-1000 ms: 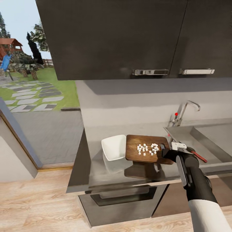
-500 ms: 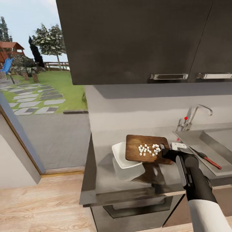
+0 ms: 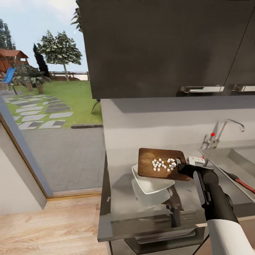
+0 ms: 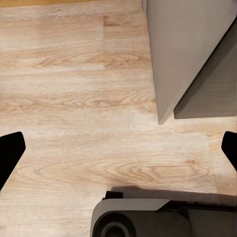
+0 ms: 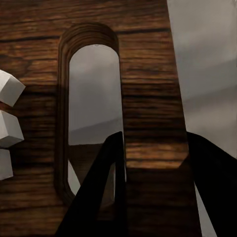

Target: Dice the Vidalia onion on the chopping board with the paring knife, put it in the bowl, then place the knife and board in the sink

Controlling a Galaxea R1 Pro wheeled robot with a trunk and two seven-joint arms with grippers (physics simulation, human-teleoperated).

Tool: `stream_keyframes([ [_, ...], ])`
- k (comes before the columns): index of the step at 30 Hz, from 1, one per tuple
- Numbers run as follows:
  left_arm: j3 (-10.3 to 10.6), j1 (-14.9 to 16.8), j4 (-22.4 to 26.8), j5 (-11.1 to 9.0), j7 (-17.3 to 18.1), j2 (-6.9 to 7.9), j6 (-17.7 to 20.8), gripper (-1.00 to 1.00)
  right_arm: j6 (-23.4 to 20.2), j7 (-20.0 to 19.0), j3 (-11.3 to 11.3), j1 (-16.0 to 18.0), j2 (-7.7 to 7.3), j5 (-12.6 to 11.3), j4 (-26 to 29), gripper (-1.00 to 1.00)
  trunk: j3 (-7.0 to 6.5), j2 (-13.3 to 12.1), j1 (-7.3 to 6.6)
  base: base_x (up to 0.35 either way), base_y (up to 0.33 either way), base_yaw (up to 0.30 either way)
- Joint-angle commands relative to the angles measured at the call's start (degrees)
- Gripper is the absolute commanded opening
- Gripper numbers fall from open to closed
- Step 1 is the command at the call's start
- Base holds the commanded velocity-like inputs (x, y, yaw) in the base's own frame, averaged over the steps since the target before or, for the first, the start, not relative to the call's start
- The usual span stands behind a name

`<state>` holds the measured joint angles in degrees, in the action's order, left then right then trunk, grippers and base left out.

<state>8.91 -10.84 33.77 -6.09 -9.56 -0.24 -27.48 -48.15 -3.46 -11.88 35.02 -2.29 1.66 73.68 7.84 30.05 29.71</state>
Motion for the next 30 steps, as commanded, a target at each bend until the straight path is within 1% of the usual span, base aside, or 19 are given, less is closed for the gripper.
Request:
stream_keyframes([
  [1, 0.4, 0.0, 0.1, -0.6, -0.4, 0.08, -0.1, 1.00, -0.3, -0.3, -0.1, 0.0, 0.01, 0.2, 0.1, -1.00, 0.00, 0.1, 0.03, 0.008, 0.008, 0.000],
  [10, 0.5, 0.0, 0.1, -0.6, -0.4, 0.08, -0.1, 1.00, -0.3, -0.1, -0.1, 0.0, 0.01, 0.2, 0.1, -1.00, -0.25, 0.1, 0.03, 0.002, 0.007, 0.000],
  [19, 0.4, 0.0, 0.1, -0.6, -0.4, 0.07, -0.1, 1.00, -0.2, -0.1, -0.1, 0.0, -0.04, 0.2, 0.0, -1.00, -0.25, 0.1, 0.03, 0.131, 0.169, 0.000],
  [30, 0.4, 0.0, 0.1, -0.6, -0.4, 0.07, -0.1, 1.00, 0.1, 0.0, 0.0, 0.0, 0.00, 0.3, -0.1, -1.00, -0.25, 0.1, 0.03, 0.034, 0.010, 0.000],
])
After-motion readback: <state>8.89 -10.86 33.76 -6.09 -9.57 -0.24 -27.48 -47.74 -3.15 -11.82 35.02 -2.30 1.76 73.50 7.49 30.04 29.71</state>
